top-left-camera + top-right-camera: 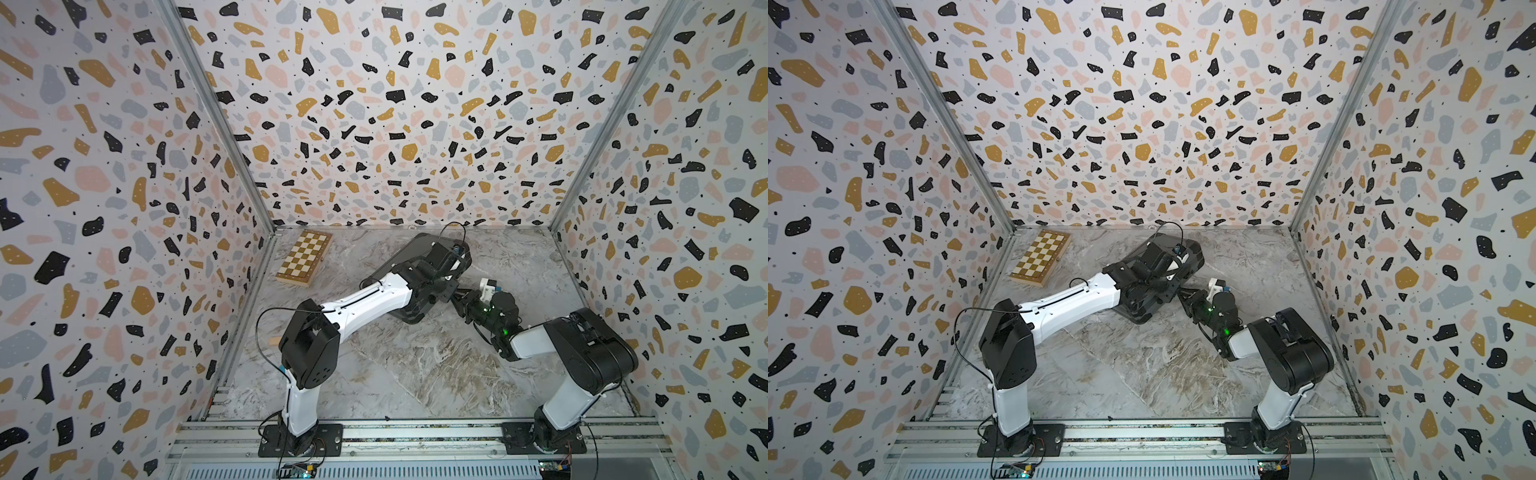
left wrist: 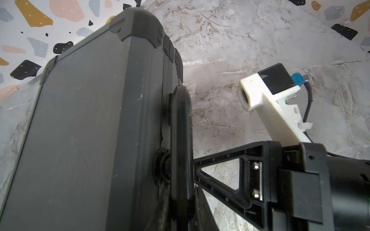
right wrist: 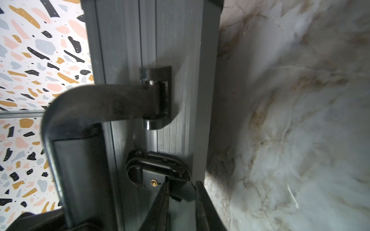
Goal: Open the poker set cases
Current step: Open the fastener on the poker set case.
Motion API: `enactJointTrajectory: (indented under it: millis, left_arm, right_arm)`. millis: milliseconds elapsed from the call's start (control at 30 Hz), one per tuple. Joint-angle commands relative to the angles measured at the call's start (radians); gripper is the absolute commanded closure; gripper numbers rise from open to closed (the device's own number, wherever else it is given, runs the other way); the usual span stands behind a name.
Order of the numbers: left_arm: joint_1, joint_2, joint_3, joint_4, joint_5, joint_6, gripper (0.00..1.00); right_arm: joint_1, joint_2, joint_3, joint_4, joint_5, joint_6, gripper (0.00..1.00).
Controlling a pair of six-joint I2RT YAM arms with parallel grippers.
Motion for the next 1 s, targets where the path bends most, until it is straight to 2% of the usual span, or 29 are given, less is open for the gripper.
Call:
enactJointTrajectory:
  millis: [0, 333, 633, 800, 967]
  left_arm:
    - [0.002, -0.094, -0.006, 0.223, -0.025, -0.043, 1.0]
    - [0.001, -0.107, -0.057, 0.236, -0.028, -0.047, 1.0]
    - [0.002, -0.132, -0.074, 0.273, -0.043, -0.035, 1.0]
    - [0.013, -0.131, -0.042, 0.254, -0.045, -0.039, 1.0]
    - [0.021, -0.136, -0.002, 0.25, -0.028, -0.057, 1.0]
  right_arm:
    - [0.005, -0.118, 0.048, 0.036, -0.006, -0.044, 0.76]
    - [0.006, -0.266, 0.069, -0.174, 0.014, -0.175, 0.77]
    - [0.006, -0.282, 0.021, -0.255, 0.051, -0.197, 0.76]
    - [0.005, -0.288, -0.024, -0.302, 0.09, -0.217, 0.71]
    - [0.006, -0.281, -0.041, -0.306, 0.104, -0.22, 0.62]
